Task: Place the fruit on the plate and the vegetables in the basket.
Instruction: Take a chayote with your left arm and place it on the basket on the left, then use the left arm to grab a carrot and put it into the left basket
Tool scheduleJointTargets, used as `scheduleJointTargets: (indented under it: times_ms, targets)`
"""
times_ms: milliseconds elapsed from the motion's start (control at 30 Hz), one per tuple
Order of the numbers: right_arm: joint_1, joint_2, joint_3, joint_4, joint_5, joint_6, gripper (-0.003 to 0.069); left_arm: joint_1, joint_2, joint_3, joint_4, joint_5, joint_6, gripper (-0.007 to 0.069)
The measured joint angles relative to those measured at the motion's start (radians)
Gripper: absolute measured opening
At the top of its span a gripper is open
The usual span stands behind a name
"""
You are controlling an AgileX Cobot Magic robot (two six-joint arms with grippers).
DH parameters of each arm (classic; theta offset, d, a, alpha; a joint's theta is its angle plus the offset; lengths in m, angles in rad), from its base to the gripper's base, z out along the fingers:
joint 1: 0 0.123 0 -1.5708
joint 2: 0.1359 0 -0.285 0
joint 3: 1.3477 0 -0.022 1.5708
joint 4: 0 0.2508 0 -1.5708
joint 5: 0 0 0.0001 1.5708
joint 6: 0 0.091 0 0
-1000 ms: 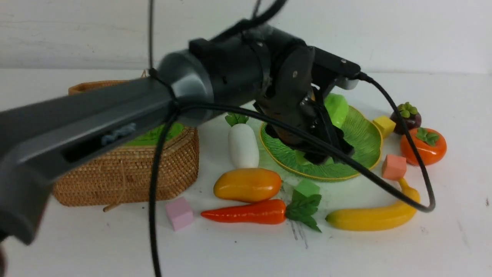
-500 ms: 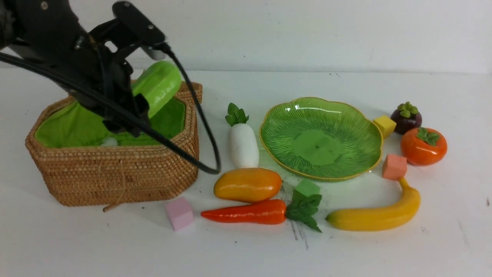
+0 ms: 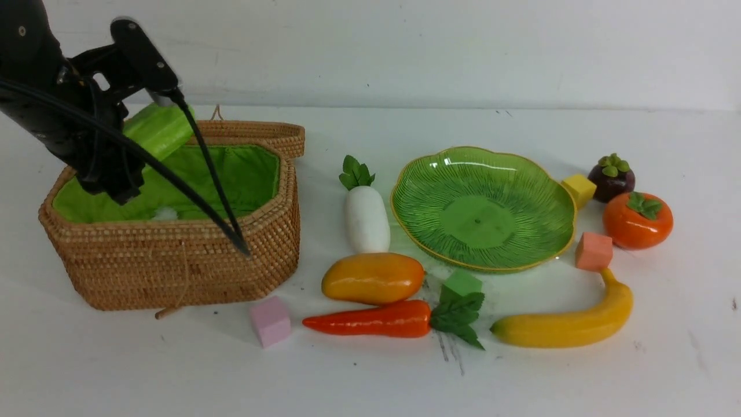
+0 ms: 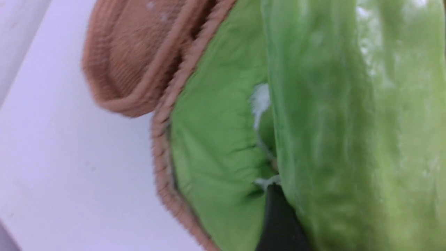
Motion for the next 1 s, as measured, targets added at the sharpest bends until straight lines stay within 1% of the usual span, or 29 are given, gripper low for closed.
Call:
scheduleJointTargets:
  times_ms: [100, 167, 233, 300, 367, 433, 467, 500, 533, 567, 633, 667, 733, 800, 833, 900, 967, 1000]
  targets:
    - [0.000, 0.000, 0.000, 0.021, 0.004, 0.000, 0.0098, 0.000, -0.002, 0.000, 0.047, -0.022, -0.077, 0.0580]
    - [0.000, 0.000, 0.000, 0.027, 0.004, 0.000, 0.0101, 0.000, -0.010, 0.000, 0.055, -0.027, -0.124, 0.0643]
    - [0.000, 0.000, 0.000, 0.028, 0.005, 0.000, 0.0103, -0.002, -0.023, 0.001, 0.053, -0.027, -0.161, 0.0660]
    - [0.000, 0.000, 0.000, 0.028, 0.011, -0.004, 0.0106, -0.014, -0.050, 0.001, 0.041, -0.027, -0.211, 0.0650]
    - [0.000, 0.000, 0.000, 0.028, 0.012, -0.013, 0.0107, -0.036, -0.080, 0.001, 0.010, -0.027, -0.252, 0.0612]
    - [0.000, 0.000, 0.000, 0.028, 0.014, -0.024, 0.0107, -0.077, -0.113, 0.001, -0.042, -0.020, -0.286, 0.0517]
    - [0.000, 0.000, 0.000, 0.028, 0.015, -0.028, 0.0107, -0.122, -0.133, 0.001, -0.081, -0.003, -0.300, 0.0434]
    - [0.000, 0.000, -0.002, 0.028, 0.016, -0.028, 0.0107, -0.137, -0.142, 0.001, -0.099, 0.004, -0.304, 0.0386]
    - [0.000, 0.000, -0.007, 0.028, 0.017, -0.031, 0.0107, -0.197, -0.155, 0.001, -0.138, 0.034, -0.311, 0.0281]
    - [0.000, 0.000, -0.007, 0.028, 0.018, -0.031, 0.0107, -0.206, -0.157, 0.001, -0.146, 0.039, -0.312, 0.0244]
    - [0.000, -0.013, -0.012, 0.028, 0.023, -0.031, 0.0107, -0.333, -0.157, 0.001, -0.197, 0.124, -0.310, 0.0035]
    - [0.000, -0.021, -0.012, 0.028, 0.028, -0.031, 0.0108, -0.382, -0.148, 0.001, -0.214, 0.161, -0.309, -0.0004]
    - [0.000, -0.033, -0.016, 0.025, 0.046, -0.031, 0.0109, -0.471, -0.115, 0.001, -0.234, 0.223, -0.307, -0.0013]
    - [0.000, -0.047, -0.017, 0.024, 0.064, -0.032, 0.0111, -0.538, -0.061, 0.001, -0.244, 0.268, -0.301, -0.0013]
    - [0.000, -0.048, -0.017, 0.024, 0.066, -0.032, 0.0111, -0.538, -0.054, 0.001, -0.244, 0.271, -0.299, -0.0013]
    - [0.000, -0.061, -0.017, 0.020, 0.082, -0.032, 0.0113, -0.589, 0.025, 0.001, -0.245, 0.281, -0.262, 0.0017]
    - [0.000, -0.067, -0.017, 0.020, 0.089, -0.032, 0.0115, -0.606, 0.070, 0.001, -0.245, 0.280, -0.218, 0.0074]
    - [0.000, -0.068, -0.017, 0.020, 0.092, -0.032, 0.0115, -0.609, 0.085, 0.001, -0.245, 0.279, -0.200, 0.0090]
